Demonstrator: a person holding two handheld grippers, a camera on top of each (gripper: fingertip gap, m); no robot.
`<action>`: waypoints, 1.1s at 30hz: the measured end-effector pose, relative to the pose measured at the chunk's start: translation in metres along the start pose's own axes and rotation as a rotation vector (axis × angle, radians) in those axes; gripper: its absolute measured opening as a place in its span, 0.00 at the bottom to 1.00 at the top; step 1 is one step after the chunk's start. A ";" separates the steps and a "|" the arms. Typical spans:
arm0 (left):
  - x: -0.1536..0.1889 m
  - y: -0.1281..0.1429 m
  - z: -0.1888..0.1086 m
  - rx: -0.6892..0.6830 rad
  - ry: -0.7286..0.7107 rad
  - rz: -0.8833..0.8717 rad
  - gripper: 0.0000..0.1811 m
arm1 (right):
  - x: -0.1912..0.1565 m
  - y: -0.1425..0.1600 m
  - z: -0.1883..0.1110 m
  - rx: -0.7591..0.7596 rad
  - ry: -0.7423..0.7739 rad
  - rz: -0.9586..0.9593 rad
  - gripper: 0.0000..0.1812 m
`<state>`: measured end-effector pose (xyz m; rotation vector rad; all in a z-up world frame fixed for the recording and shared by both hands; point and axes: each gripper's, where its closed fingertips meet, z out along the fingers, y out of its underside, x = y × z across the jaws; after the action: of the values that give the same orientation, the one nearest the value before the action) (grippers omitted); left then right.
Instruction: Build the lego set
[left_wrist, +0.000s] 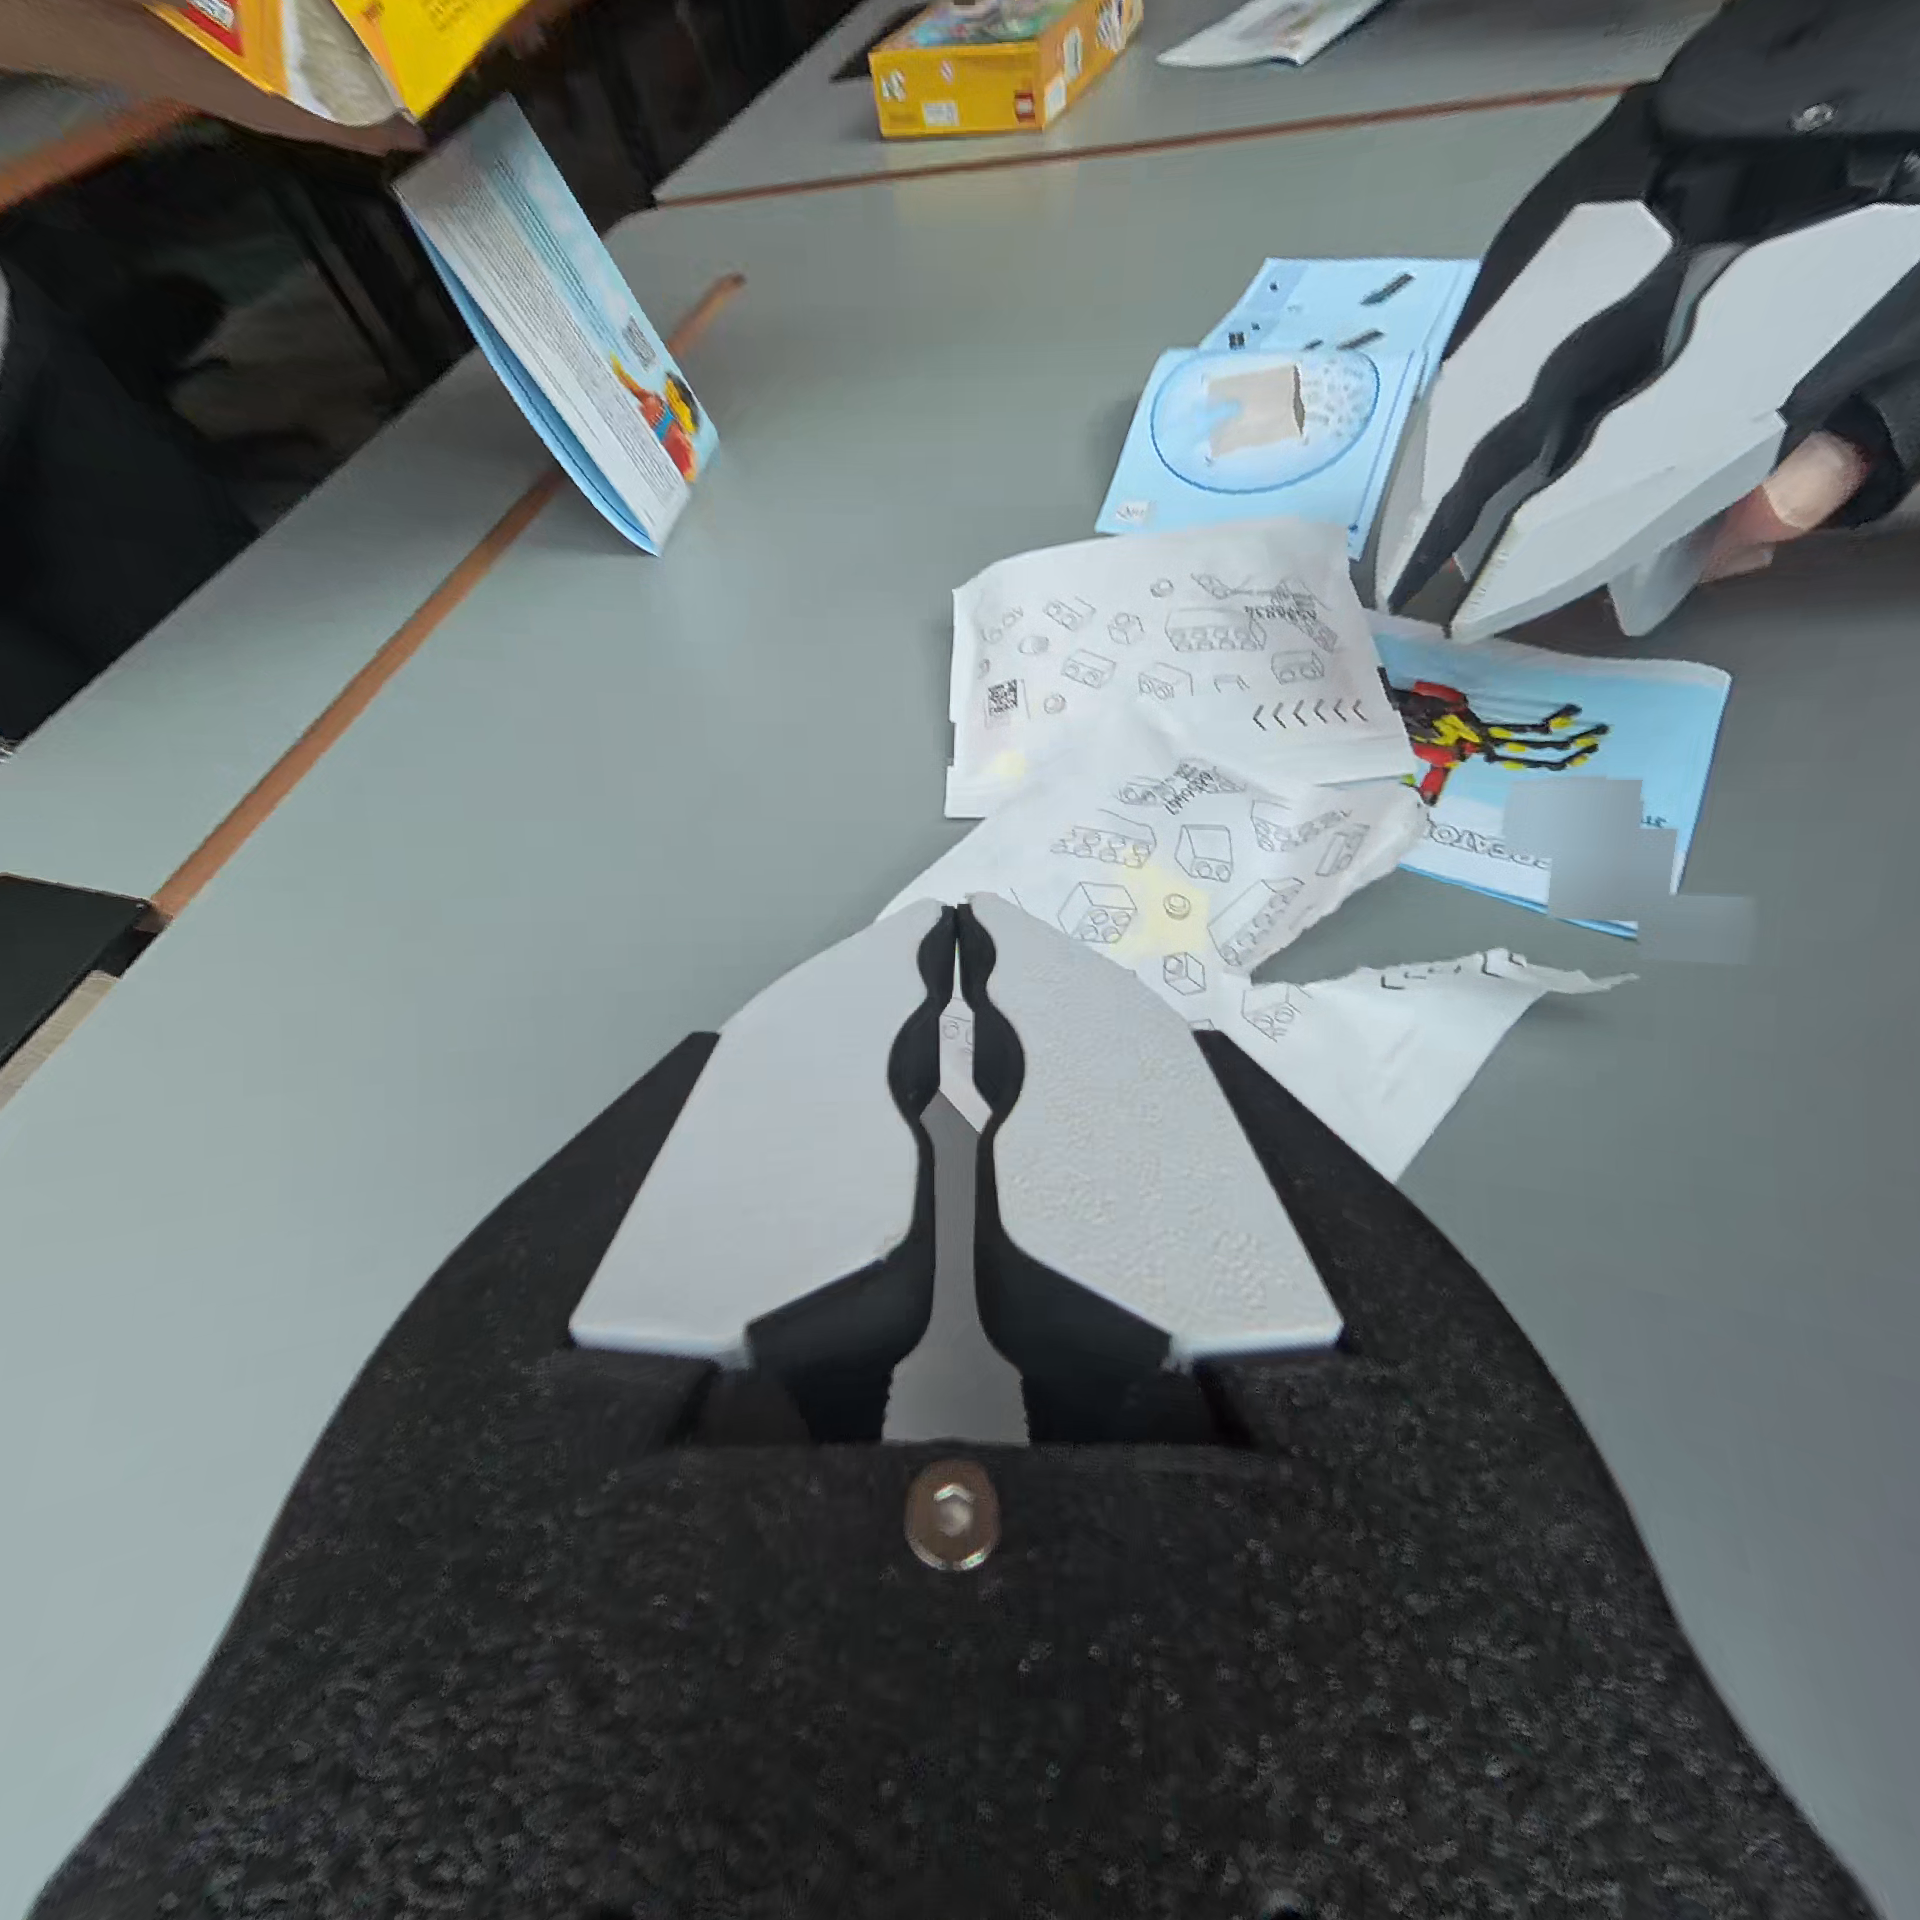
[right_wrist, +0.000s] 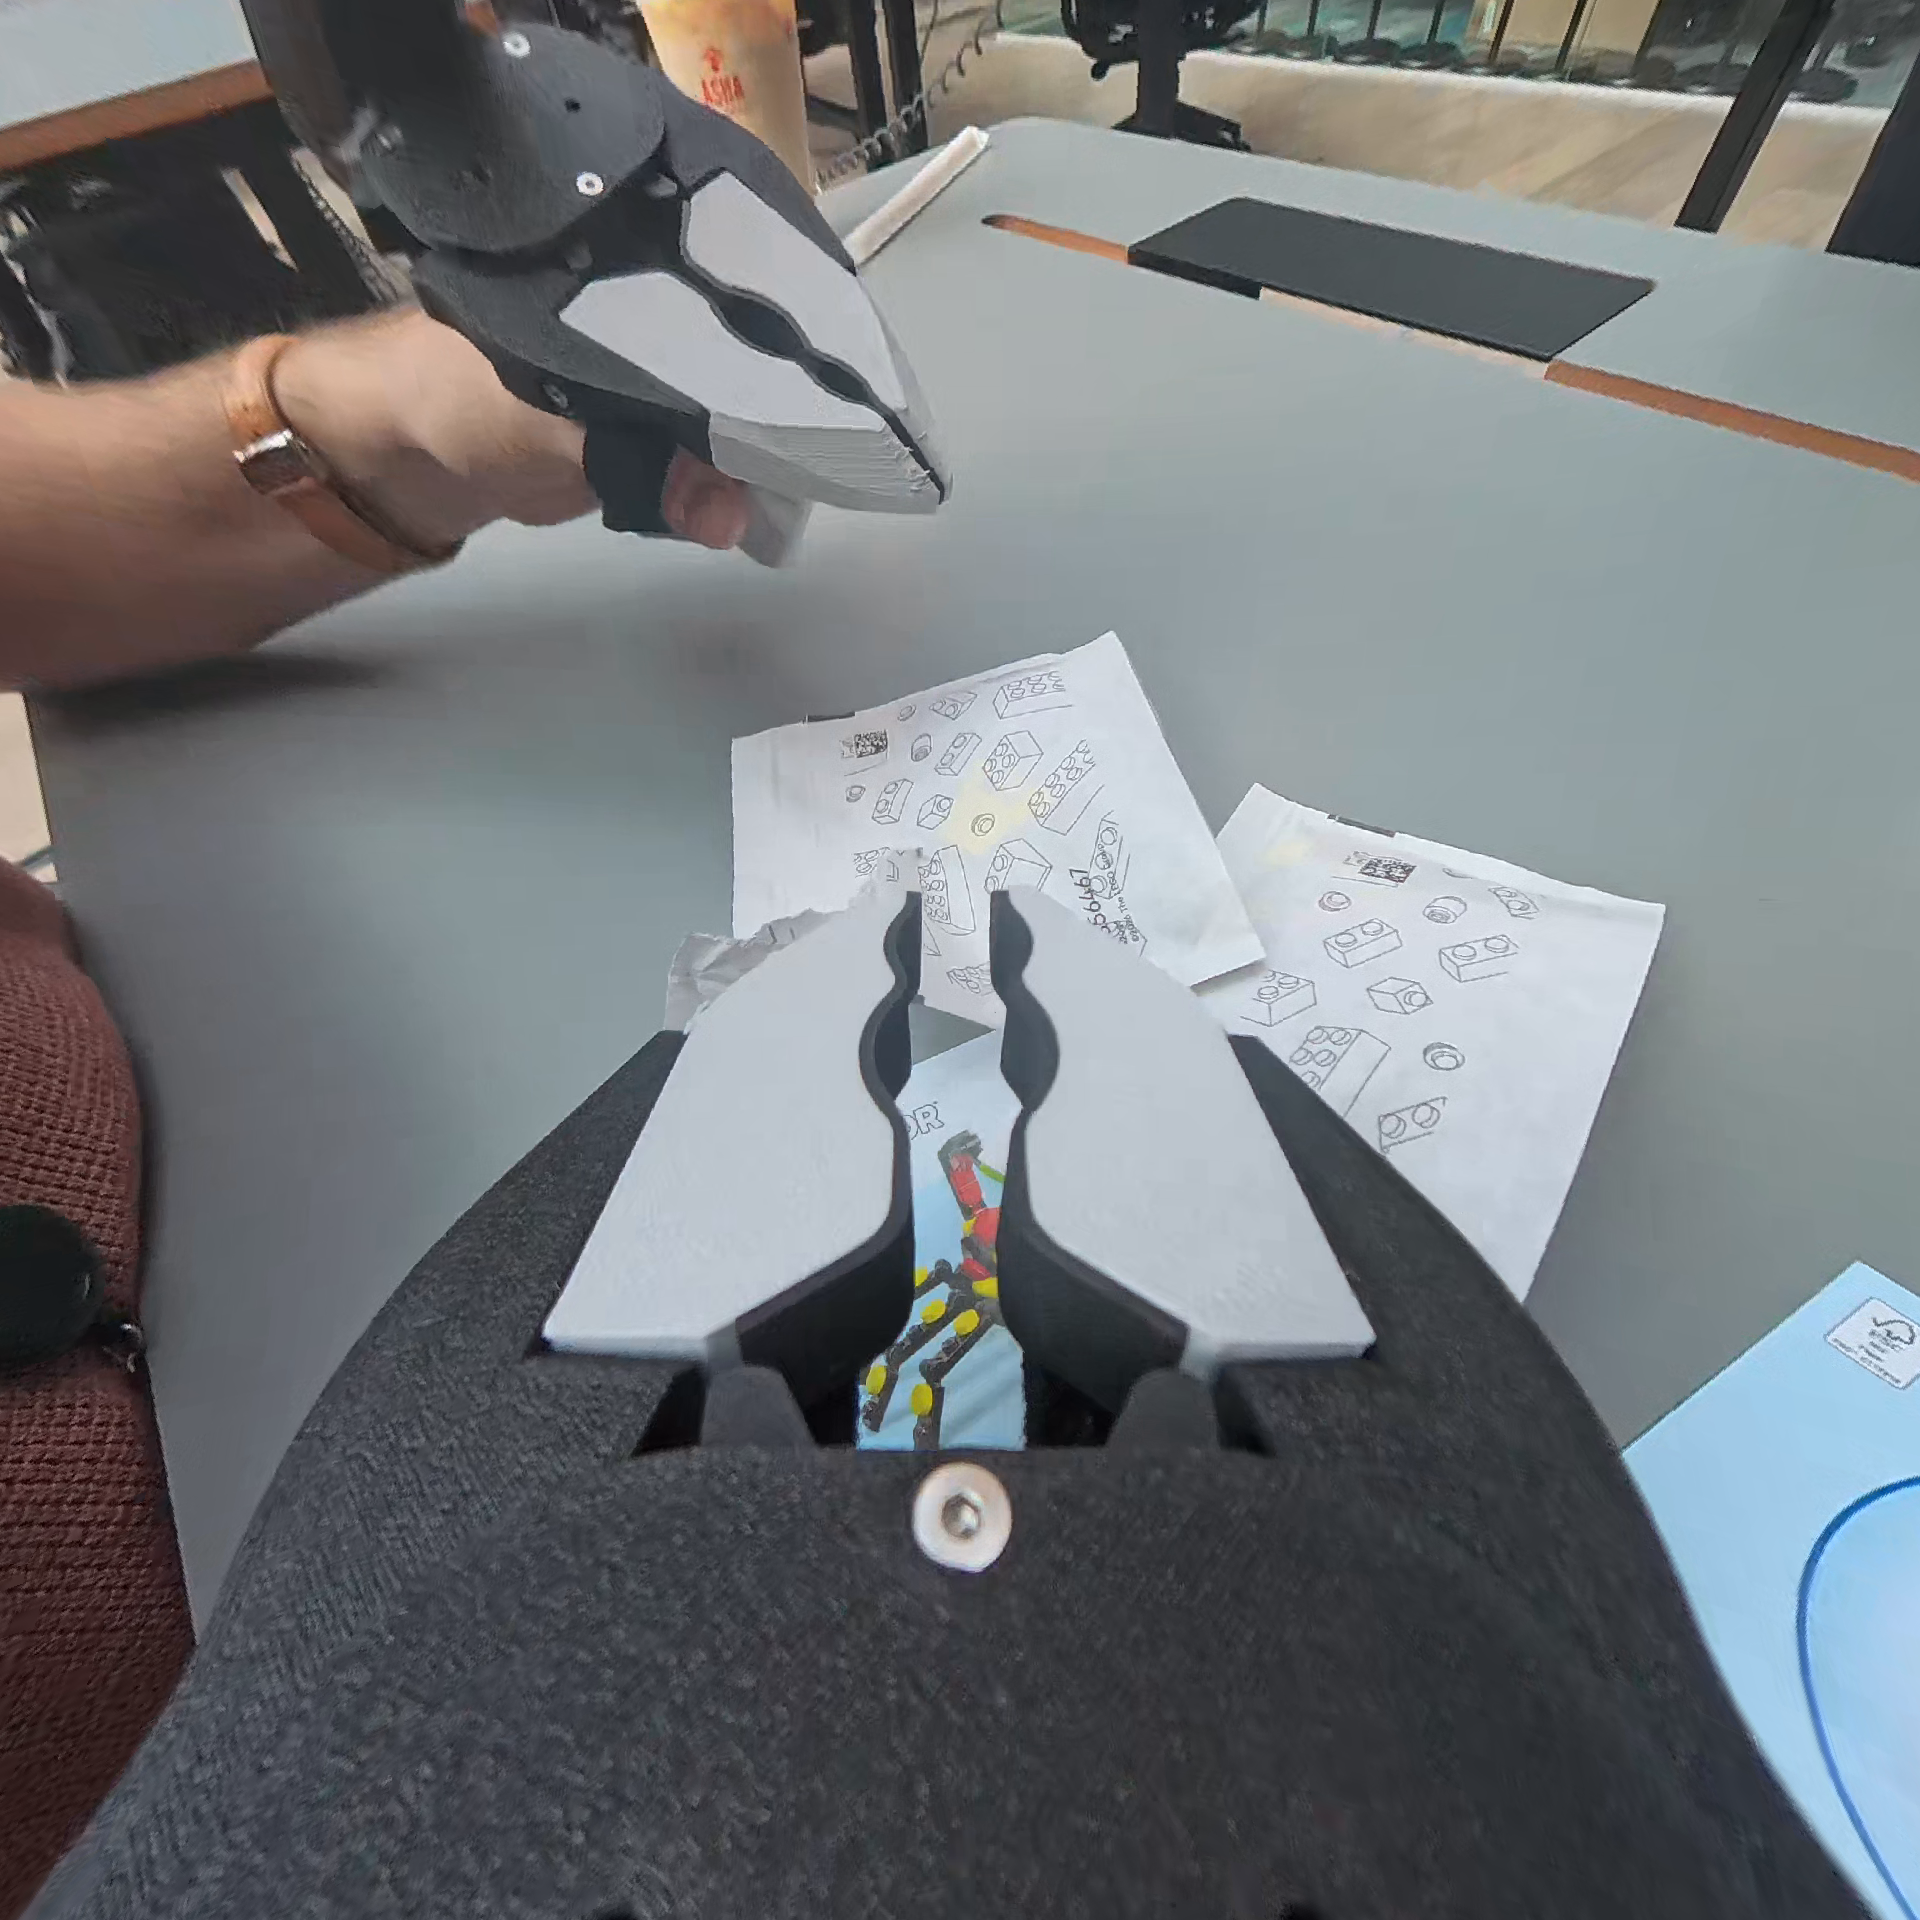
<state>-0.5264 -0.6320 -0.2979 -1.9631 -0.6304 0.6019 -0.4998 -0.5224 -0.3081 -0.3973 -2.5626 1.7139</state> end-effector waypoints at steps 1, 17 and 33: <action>-0.009 -0.006 -0.002 0.076 -0.064 0.004 0.00 | 0.003 -0.006 -0.004 0.058 0.010 -0.007 0.07; -0.037 -0.010 -0.021 0.348 -0.288 0.015 0.00 | 0.038 -0.043 -0.032 0.454 0.162 -0.047 0.08; -0.029 -0.009 -0.016 0.327 -0.288 0.086 0.00 | 0.037 -0.045 -0.037 0.476 0.147 -0.020 0.09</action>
<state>-0.5398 -0.6572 -0.2784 -1.6165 -0.5815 0.9881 -0.5379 -0.4969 -0.2566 -0.4460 -1.9640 2.1117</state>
